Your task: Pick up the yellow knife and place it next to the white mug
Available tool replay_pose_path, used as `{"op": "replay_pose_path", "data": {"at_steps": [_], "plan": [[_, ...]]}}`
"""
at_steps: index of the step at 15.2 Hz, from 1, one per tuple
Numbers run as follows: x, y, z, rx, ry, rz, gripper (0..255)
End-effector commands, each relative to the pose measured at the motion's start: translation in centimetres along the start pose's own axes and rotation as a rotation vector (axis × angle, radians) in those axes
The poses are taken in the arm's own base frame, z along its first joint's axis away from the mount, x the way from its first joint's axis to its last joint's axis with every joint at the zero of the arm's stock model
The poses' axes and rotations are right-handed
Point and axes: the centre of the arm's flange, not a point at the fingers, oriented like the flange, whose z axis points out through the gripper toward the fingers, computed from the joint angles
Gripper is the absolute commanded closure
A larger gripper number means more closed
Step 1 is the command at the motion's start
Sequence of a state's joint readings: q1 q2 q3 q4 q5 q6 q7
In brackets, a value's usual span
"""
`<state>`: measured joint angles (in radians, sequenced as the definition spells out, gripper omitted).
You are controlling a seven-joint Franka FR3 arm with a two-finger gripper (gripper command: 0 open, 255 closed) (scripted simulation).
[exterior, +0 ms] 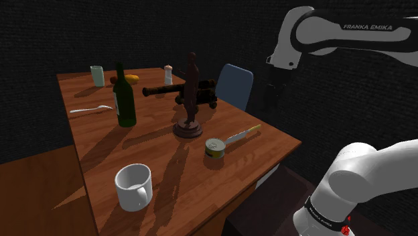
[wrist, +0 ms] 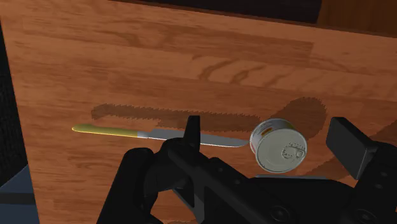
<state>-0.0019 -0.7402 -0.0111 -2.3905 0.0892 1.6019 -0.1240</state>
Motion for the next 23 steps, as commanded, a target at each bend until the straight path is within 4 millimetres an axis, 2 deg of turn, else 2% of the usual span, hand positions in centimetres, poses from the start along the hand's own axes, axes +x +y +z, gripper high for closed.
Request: {"op": "replay_pose_path", "data": {"at_steps": [1, 7, 13, 17, 21, 23], "plan": [[0.0, 0.0, 0.0, 0.000, 0.000, 0.000, 0], [1.3, 5.1, 5.5, -0.018, 0.018, -0.429, 0], [4.8, 9.3, 11.0, -0.036, 0.036, -0.858, 0], [8.1, 11.2, 14.5, -0.048, 0.048, -1.144, 0], [11.7, 12.1, 18.0, -0.060, 0.060, -1.430, 0], [11.8, 12.1, 18.5, -0.060, 0.060, -1.431, 0]]}}
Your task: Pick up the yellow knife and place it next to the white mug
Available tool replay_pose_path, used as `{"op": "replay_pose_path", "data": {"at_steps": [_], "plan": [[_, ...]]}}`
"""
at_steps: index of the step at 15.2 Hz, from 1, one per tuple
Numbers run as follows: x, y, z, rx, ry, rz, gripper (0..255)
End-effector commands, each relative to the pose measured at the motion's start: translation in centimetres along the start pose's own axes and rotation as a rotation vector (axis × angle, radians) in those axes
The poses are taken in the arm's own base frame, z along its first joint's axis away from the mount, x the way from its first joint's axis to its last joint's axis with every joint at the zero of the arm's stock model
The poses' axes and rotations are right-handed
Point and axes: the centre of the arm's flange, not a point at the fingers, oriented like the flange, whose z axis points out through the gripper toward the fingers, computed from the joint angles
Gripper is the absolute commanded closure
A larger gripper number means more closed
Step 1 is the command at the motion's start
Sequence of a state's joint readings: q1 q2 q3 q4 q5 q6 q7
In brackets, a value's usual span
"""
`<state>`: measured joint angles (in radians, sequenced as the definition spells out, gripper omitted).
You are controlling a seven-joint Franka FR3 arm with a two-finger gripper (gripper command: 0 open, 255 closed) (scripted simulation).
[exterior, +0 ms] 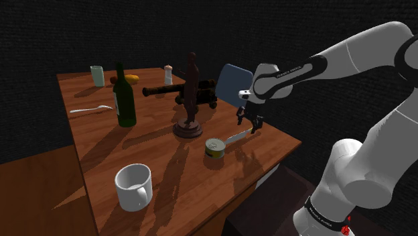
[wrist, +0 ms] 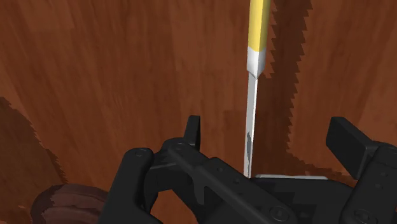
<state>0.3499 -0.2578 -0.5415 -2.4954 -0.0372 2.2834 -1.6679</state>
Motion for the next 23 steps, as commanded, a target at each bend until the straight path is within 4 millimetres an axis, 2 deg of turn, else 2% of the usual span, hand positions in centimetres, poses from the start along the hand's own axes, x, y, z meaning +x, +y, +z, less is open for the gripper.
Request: {"op": "replay_pose_path", "data": {"at_steps": [1, 6, 14, 15, 23], "plan": [[-0.1, 0.3, 1.1, -0.002, -0.001, -0.023, 0], [-0.1, 0.3, 4.0, -0.002, -0.001, -0.023, 0], [-0.1, 0.3, 4.0, -0.002, -0.001, -0.023, 0], [-0.1, 0.3, 4.0, -0.002, -0.001, -0.023, 255], [-0.1, 0.3, 4.0, -0.002, -0.001, -0.023, 255]]}}
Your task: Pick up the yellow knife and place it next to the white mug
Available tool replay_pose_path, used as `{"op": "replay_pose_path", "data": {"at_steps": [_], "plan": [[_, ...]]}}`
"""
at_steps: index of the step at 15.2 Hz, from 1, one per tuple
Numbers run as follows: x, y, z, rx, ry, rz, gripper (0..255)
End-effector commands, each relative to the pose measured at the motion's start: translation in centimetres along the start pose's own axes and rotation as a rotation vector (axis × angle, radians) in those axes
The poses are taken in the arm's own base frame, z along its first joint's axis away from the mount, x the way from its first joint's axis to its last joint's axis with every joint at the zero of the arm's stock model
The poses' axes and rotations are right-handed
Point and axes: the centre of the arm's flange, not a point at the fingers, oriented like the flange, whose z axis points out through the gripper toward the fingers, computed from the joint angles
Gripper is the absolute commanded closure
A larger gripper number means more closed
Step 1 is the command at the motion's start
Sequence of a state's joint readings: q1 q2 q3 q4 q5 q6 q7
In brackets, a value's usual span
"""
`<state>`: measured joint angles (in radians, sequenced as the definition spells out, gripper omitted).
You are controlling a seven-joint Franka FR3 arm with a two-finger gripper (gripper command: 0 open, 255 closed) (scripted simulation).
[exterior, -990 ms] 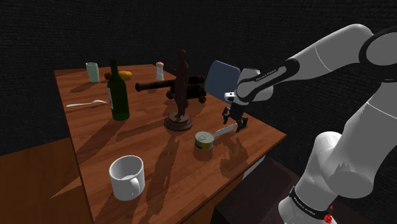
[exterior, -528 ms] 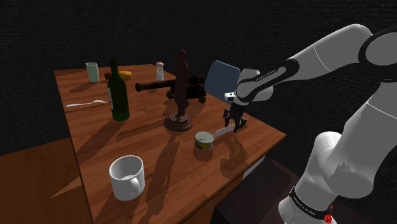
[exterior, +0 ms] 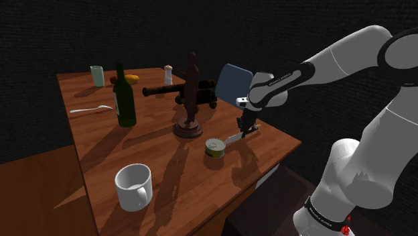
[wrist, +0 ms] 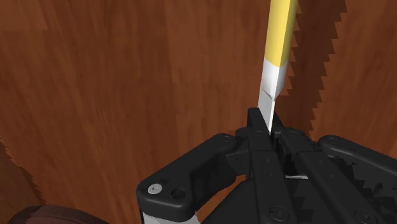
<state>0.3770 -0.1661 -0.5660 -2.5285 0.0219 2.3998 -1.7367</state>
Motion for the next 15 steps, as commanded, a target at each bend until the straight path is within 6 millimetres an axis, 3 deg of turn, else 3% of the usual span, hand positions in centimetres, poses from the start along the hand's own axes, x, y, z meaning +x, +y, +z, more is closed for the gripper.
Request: {"op": "replay_pose_path", "data": {"at_steps": [1, 15], "plan": [[0.0, 0.0, 0.0, 0.000, 0.000, 0.000, 255], [0.7, 0.2, -7.3, 0.000, 0.000, 0.000, 255]]}}
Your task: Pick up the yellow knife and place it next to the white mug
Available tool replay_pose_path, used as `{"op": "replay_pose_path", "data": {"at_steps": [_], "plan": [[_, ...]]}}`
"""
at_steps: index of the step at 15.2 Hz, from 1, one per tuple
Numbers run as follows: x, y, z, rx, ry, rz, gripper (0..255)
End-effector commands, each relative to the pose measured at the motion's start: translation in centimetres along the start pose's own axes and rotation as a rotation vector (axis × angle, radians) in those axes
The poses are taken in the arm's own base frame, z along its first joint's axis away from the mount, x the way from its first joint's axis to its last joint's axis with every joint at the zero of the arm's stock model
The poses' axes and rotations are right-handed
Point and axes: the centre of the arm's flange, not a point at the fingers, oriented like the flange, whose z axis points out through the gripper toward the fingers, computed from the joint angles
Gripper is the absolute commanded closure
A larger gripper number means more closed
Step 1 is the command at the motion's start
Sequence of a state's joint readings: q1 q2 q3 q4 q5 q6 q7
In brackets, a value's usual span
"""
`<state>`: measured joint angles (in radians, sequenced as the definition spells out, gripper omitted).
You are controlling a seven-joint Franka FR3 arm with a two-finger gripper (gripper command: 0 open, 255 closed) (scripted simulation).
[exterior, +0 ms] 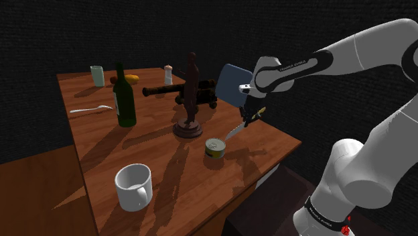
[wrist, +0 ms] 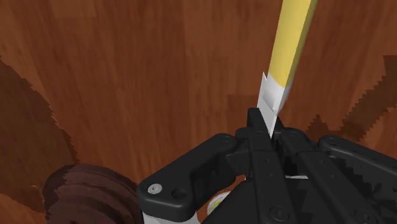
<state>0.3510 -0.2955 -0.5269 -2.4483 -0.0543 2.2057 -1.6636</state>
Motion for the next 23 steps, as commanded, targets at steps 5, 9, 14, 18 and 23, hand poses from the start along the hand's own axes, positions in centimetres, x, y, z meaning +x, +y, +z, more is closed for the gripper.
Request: {"op": "replay_pose_path", "data": {"at_steps": [5, 9, 14, 18, 23], "plan": [[0.3, 0.1, -3.1, 0.001, 0.000, 0.000, 255], [0.6, 0.2, -5.2, 0.001, 0.000, 0.000, 255], [0.8, 0.2, -7.8, 0.001, 0.000, 0.000, 255], [1.0, 0.3, -9.9, 0.001, 0.000, 0.000, 255], [4.9, -0.8, -10.3, 0.001, 0.000, 0.000, 255]]}}
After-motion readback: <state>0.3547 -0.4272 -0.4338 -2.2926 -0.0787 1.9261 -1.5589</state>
